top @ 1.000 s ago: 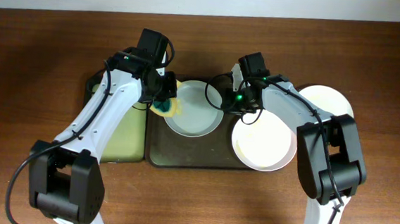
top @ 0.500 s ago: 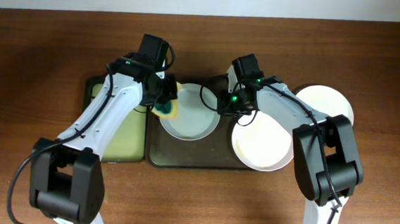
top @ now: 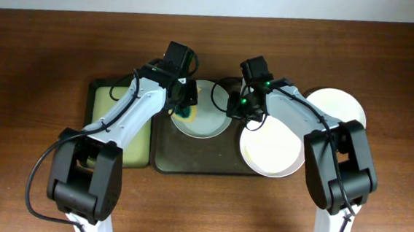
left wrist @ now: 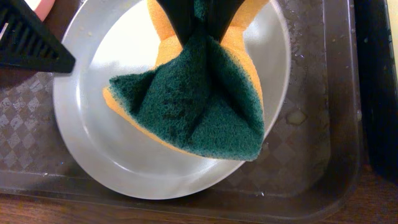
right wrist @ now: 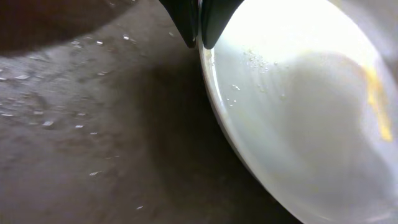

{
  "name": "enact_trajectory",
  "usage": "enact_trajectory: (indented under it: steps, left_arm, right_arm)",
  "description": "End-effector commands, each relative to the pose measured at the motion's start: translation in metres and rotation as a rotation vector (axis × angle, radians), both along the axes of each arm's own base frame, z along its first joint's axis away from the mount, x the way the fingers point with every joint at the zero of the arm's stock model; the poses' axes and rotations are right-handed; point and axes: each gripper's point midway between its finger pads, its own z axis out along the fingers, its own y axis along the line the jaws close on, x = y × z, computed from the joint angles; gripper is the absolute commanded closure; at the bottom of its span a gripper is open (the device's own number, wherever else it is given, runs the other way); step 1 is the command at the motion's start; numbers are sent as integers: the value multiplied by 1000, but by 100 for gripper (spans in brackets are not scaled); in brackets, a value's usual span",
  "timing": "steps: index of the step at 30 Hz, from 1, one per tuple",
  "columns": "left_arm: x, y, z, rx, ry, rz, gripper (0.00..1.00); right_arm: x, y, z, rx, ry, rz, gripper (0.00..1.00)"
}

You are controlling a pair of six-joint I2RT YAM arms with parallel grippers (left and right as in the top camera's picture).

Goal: Clean dirty plates on tray and stack at the side
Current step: 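Scrub the held plate with the sponge in the left gripper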

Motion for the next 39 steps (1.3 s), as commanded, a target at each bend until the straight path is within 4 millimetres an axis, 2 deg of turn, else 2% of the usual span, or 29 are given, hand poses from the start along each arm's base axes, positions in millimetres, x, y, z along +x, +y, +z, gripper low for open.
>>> enact_trajectory:
  steps: [1, 5, 7, 9, 10, 14, 16, 19, 22, 25, 26, 28, 31, 33, 35, 37, 38, 39]
  left_arm:
    - [2, 4, -3, 4, 2, 18, 100]
    - [7, 4, -2, 8, -18, 22, 100]
    - [5, 3, -14, 16, 9, 25, 100]
    - [4, 6, -39, 35, 58, 48, 100]
    - [5, 6, -44, 34, 64, 56, 100]
    - [12, 5, -47, 24, 44, 62, 100]
    - [12, 3, -55, 26, 52, 63, 100]
    - [10, -8, -83, -23, 102, 39, 100]
    - [0, -10, -110, -26, 171, 32, 100]
    - [-12, -26, -122, -116, 245, -6, 100]
    - [-23, -52, -118, -263, 292, -93, 100]
    - [-34, -77, -104, -429, 344, -155, 100]
    - [-41, -94, -85, -589, 375, -229, 100]
    - [-39, -100, -71, -687, 369, -260, 100]
    - [-27, -97, -51, -781, 354, -268, 100]
    - [-4, -83, -15, -854, 275, -274, 100]
    - [6, -71, 5, -860, 218, -266, 100]
    - [17, -53, 37, -866, 131, -262, 100]
  right_arm:
    - [0, -14, 0, -113, -29, -21, 96]
    - [-2, -14, -1, -129, -27, -18, 96]
    - [-2, -14, -1, -129, -27, -18, 96]
    - [-3, -14, -1, -130, -26, -18, 96]
    - [-3, -14, -1, -130, -25, -17, 96]
    - [-3, -14, -1, -130, -24, -17, 96]
    - [-3, -14, -1, -130, -24, -17, 96]
    - [-4, -14, -1, -131, -20, -17, 96]
    - [-4, -14, -2, -131, -20, -17, 96]
    - [-4, -14, -1, -131, -21, -17, 96]
    - [-4, -14, -1, -131, -21, -17, 96]
    - [-4, -14, -1, -131, -22, -17, 96]
    - [-3, -14, -1, -130, -25, -17, 96]
    - [-3, -14, -1, -131, -27, -10, 96]
    - [-3, -14, -1, -133, -29, -6, 96]
    - [-3, -14, -1, -134, -29, -3, 96]
    - [-3, -14, -1, -134, -30, 0, 95]
    - [-3, -14, -1, -134, -30, 0, 96]
